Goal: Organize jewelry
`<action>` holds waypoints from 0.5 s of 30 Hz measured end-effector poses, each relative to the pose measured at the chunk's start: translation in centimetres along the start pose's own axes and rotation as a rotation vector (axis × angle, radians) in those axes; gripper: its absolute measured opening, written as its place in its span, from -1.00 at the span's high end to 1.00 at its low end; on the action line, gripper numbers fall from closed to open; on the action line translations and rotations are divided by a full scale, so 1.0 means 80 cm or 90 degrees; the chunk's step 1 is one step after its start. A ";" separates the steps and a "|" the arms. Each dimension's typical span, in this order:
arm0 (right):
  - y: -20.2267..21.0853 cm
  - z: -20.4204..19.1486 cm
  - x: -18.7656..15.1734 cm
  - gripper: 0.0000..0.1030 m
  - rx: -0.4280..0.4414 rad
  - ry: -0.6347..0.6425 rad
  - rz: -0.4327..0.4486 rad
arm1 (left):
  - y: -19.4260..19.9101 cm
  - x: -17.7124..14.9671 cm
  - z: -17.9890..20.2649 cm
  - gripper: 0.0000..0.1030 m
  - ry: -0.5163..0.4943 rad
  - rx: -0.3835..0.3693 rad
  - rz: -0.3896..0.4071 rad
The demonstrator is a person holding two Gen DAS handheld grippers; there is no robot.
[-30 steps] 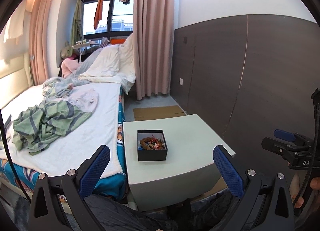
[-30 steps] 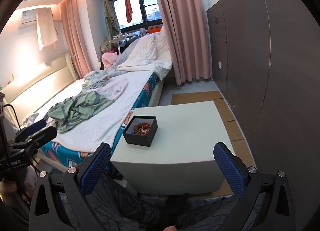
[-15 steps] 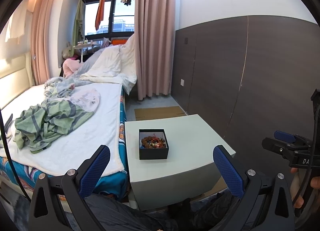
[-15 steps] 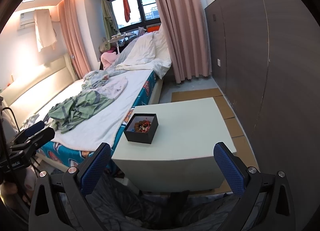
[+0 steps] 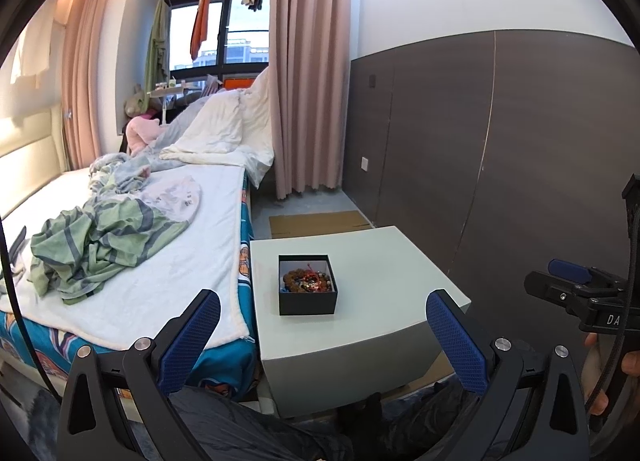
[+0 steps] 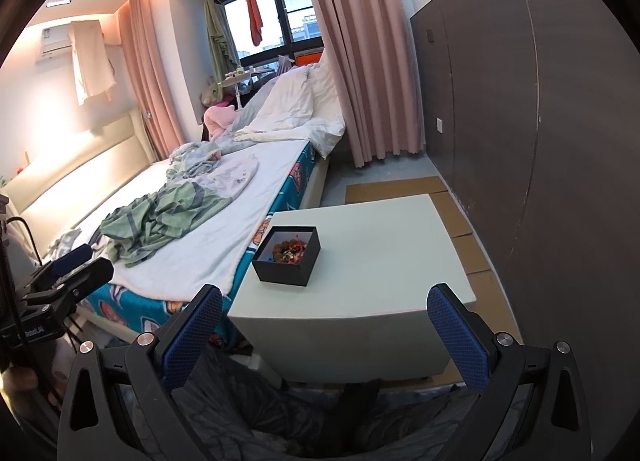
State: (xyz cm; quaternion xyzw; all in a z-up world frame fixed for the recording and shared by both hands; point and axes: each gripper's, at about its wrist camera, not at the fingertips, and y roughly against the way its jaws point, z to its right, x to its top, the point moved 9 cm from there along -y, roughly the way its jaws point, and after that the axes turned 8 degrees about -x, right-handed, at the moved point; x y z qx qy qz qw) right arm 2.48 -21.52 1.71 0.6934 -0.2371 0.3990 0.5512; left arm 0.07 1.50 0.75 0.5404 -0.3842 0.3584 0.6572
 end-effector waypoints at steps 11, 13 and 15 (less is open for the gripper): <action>-0.002 -0.004 -0.001 -1.00 -0.004 -0.001 -0.004 | 0.001 -0.006 -0.001 -0.99 0.006 -0.001 -0.003; -0.005 -0.004 -0.001 -1.00 -0.007 -0.001 -0.007 | -0.001 -0.009 -0.001 -0.99 0.010 -0.005 -0.006; -0.008 -0.007 -0.002 -1.00 -0.006 -0.001 -0.010 | -0.004 -0.011 -0.002 -0.99 0.010 -0.005 -0.010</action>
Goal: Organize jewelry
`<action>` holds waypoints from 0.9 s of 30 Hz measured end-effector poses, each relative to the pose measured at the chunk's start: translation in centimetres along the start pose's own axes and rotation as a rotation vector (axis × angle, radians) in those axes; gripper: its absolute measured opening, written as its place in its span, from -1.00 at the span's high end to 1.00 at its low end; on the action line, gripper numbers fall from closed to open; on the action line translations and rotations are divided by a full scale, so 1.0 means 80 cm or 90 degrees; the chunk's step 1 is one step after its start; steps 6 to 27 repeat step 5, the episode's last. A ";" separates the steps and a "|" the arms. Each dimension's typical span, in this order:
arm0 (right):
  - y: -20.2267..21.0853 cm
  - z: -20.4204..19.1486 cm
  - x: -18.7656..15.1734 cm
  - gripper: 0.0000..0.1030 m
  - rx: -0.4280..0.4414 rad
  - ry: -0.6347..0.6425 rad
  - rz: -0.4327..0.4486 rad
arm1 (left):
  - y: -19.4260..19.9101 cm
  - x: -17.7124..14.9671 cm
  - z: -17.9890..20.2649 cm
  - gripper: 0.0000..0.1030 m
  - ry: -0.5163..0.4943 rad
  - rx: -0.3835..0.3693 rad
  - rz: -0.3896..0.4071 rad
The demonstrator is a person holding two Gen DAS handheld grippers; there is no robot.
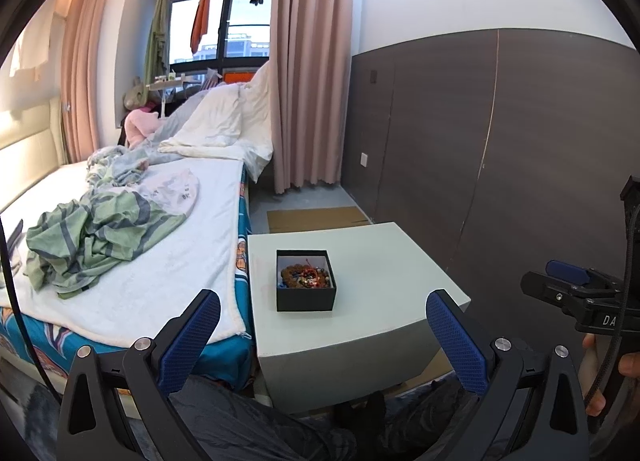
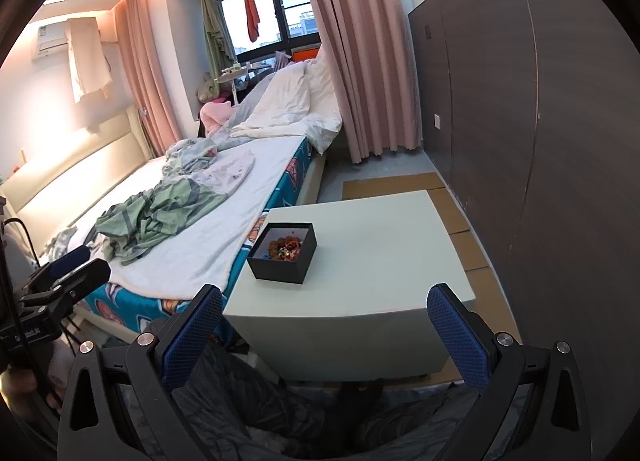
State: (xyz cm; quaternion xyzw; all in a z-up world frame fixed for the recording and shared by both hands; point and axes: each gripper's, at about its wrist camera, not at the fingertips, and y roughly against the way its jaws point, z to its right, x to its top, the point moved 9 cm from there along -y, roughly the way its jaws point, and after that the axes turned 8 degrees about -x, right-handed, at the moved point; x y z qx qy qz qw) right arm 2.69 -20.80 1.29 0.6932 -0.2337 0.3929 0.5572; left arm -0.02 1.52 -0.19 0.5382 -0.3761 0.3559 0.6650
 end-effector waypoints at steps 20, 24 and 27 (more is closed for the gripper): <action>-0.006 -0.003 -0.001 -0.99 0.003 0.006 0.000 | -0.012 0.003 -0.004 -0.99 0.007 0.003 -0.006; -0.006 -0.003 -0.001 -0.99 0.003 0.006 0.000 | -0.012 0.003 -0.004 -0.99 0.007 0.003 -0.006; -0.006 -0.003 -0.001 -0.99 0.003 0.006 0.000 | -0.012 0.003 -0.004 -0.99 0.007 0.003 -0.006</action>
